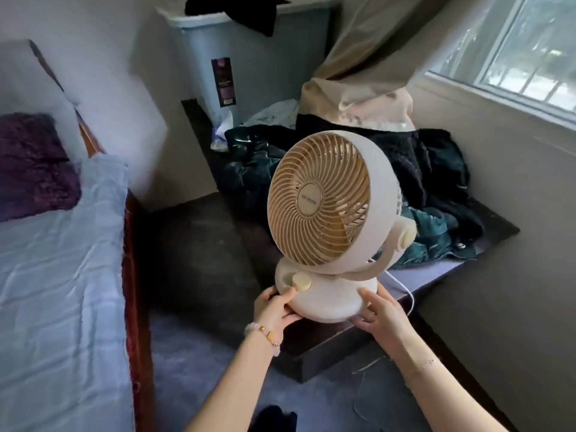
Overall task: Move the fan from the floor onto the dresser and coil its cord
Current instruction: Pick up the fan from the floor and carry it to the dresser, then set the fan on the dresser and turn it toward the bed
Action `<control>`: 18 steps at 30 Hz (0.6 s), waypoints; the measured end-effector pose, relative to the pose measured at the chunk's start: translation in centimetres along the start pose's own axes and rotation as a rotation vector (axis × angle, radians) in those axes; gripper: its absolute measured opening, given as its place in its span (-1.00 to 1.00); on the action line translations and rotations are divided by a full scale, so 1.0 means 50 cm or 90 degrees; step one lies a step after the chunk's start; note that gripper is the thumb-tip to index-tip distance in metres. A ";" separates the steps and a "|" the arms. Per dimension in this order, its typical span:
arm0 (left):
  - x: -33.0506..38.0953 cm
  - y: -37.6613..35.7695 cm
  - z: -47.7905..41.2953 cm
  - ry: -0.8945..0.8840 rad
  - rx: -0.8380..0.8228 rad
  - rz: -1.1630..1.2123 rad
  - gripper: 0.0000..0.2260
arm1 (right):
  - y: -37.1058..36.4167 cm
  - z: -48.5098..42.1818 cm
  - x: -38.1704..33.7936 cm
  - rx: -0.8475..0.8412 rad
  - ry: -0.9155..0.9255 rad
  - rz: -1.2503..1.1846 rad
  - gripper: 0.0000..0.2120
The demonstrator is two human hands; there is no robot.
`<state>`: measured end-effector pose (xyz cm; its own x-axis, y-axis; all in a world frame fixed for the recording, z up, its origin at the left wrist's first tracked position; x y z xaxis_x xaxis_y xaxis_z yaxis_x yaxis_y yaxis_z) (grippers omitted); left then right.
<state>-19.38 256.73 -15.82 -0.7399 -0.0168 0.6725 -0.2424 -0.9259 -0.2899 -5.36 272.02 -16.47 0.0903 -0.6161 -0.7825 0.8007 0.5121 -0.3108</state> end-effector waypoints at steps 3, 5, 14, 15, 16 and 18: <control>0.014 0.033 -0.042 0.049 -0.019 -0.020 -0.54 | -0.036 -0.007 0.023 0.035 -0.002 -0.015 -0.66; 0.025 0.050 -0.066 0.060 -0.033 -0.036 -0.56 | -0.055 -0.015 0.036 0.053 0.007 -0.014 -0.64; 0.047 0.080 -0.104 0.072 -0.081 -0.102 -0.59 | -0.082 -0.022 0.068 0.138 0.023 0.048 -0.70; 0.045 0.084 -0.107 0.071 -0.084 -0.118 -0.59 | -0.082 -0.021 0.069 0.155 0.021 0.056 -0.74; 0.045 0.088 -0.110 0.072 -0.084 -0.137 -0.58 | -0.084 -0.019 0.070 0.175 0.023 0.070 -0.79; 0.039 0.094 -0.117 0.077 -0.079 -0.173 -0.54 | -0.079 -0.019 0.076 0.212 0.029 0.081 -0.82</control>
<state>-25.63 254.56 -19.85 -0.7045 0.2771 0.6534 -0.5113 -0.8366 -0.1965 -8.76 268.22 -18.76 0.1805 -0.5287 -0.8294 0.9345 0.3551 -0.0230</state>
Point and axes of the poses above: each hand's wrist, its own z-axis away from the middle knuckle, its own y-axis out of the back of the hand, x = y × z, the point moved 1 cm from there along -z, towards the middle knuckle, and after that the axes turned 3 degrees about x, right-handed, at the moved point
